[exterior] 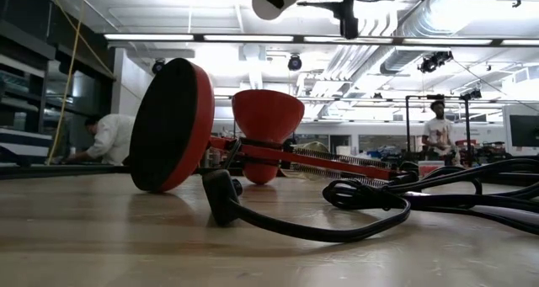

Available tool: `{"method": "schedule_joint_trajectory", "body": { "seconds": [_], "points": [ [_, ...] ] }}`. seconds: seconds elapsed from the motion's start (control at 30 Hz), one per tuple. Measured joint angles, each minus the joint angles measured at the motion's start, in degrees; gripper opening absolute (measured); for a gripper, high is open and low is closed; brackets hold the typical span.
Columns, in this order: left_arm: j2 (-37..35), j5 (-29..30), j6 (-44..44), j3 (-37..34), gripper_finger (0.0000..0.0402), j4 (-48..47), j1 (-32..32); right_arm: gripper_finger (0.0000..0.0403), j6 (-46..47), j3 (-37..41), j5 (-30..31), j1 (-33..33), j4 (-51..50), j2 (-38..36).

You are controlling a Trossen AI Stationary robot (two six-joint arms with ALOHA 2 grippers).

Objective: Screw lightbulb
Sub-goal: Insert the white lightbulb into the desk lamp

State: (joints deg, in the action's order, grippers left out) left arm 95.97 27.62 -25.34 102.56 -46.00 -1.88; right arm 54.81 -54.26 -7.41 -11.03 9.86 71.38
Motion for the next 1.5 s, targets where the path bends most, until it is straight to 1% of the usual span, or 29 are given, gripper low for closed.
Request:
{"method": "schedule_joint_trajectory", "body": {
  "seconds": [0.07, 0.23, 0.73, 0.83, 1.03, 1.17, 1.27, 1.5],
  "points": [
    [0.19, 0.12, -0.16, 0.00, 0.0230, 0.26, 0.02, 0.0214, 0.66, 0.02, 1.91, -0.07, -0.55, 0.23],
    [0.32, 0.04, -0.35, 0.00, 0.0230, 0.00, 0.08, 0.0213, 0.55, 0.00, 3.92, -0.07, 3.26, 0.30],
    [0.29, 0.00, 0.66, 0.00, 0.0230, 1.73, 0.08, 0.0210, 0.44, 0.00, 3.72, -0.22, 2.91, 0.30],
    [0.29, -0.31, 0.75, 0.00, 0.0230, 1.75, 0.08, 0.0194, 0.35, 0.00, 3.74, -0.22, 3.02, 0.30],
    [0.29, -0.24, 1.21, 0.00, 0.0230, 1.57, 0.08, 0.0136, -0.81, 0.00, 3.72, -0.22, 3.11, 0.30],
    [0.23, -0.11, 1.09, -0.02, 0.0230, 1.36, 0.08, 0.0108, -1.29, 0.02, 3.91, -0.28, 2.82, 0.30],
    [0.04, -0.12, 1.09, -0.02, 0.0237, 1.38, 0.08, 0.0103, -1.99, 0.02, 3.78, -0.28, 2.98, 0.30],
    [-0.66, -0.66, 2.56, -0.04, 0.0273, 1.42, 0.12, 0.0103, -2.25, 0.02, 2.87, -0.22, 3.87, 0.30]
  ]
}}
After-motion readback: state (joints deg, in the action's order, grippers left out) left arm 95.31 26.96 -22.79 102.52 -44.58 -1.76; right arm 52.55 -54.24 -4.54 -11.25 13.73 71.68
